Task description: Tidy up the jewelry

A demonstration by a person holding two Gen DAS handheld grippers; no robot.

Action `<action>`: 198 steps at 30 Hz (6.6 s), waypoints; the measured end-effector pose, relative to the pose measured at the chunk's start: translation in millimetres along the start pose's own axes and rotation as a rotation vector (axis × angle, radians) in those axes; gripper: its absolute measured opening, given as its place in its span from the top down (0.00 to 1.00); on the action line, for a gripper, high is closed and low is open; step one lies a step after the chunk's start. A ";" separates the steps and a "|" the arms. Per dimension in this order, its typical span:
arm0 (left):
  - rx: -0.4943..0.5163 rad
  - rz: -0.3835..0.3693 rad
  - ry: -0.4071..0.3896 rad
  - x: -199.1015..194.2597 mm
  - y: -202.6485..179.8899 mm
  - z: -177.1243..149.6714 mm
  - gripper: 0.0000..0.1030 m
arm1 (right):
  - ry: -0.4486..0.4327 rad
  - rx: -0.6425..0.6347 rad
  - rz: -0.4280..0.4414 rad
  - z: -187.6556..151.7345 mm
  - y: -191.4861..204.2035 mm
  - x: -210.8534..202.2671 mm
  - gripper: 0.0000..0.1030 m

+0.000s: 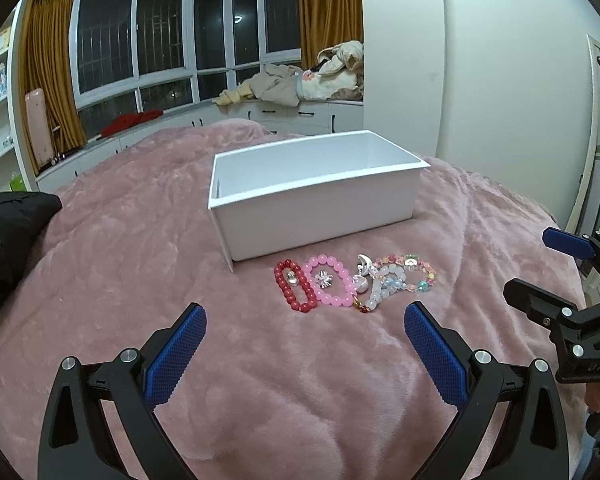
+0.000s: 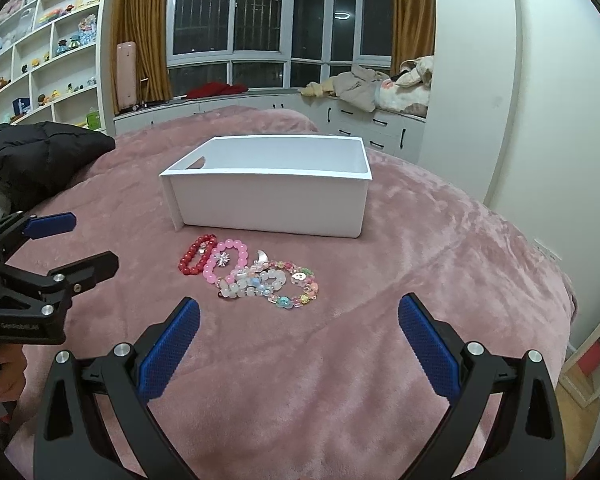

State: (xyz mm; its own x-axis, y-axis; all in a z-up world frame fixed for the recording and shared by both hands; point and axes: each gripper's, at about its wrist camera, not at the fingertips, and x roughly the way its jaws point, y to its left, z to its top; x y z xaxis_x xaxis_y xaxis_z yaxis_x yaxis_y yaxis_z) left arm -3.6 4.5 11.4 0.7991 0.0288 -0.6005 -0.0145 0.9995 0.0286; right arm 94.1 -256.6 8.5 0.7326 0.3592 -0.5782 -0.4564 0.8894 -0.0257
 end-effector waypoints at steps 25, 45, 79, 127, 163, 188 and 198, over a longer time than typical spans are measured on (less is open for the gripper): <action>0.007 0.001 0.005 -0.1 -5.4 -0.7 0.02 | 0.000 -0.016 -0.028 -3.6 9.4 4.9 0.05; 0.042 -0.033 0.041 39.7 -4.7 -10.3 0.02 | -0.002 -0.123 0.109 -7.0 -0.6 73.3 0.07; -0.168 -0.067 0.125 144.8 51.1 -3.0 0.86 | -0.089 0.248 0.531 -36.3 -87.6 99.5 0.89; -0.111 -0.065 -0.077 116.0 44.0 154.6 0.86 | -0.257 0.213 0.654 148.5 -110.1 108.9 0.90; -0.041 -0.018 0.063 112.8 16.9 63.3 0.11 | -0.046 0.212 0.573 30.3 -83.1 104.6 0.14; -0.056 -0.029 0.195 181.3 34.6 1.4 0.31 | 0.178 0.164 0.493 -10.3 -57.9 159.4 0.76; -0.078 0.012 0.216 188.0 35.4 2.8 0.71 | 0.112 0.189 0.577 -9.8 -68.2 144.3 0.89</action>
State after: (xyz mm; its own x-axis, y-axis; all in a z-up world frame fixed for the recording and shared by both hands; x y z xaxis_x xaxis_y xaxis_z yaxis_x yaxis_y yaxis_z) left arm 147.8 45.3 -98.2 0.6516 0.0345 -0.7578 -0.0766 0.9969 -0.0204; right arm 226.0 -268.2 -81.2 0.3320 0.7747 -0.5381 -0.6587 0.5988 0.4556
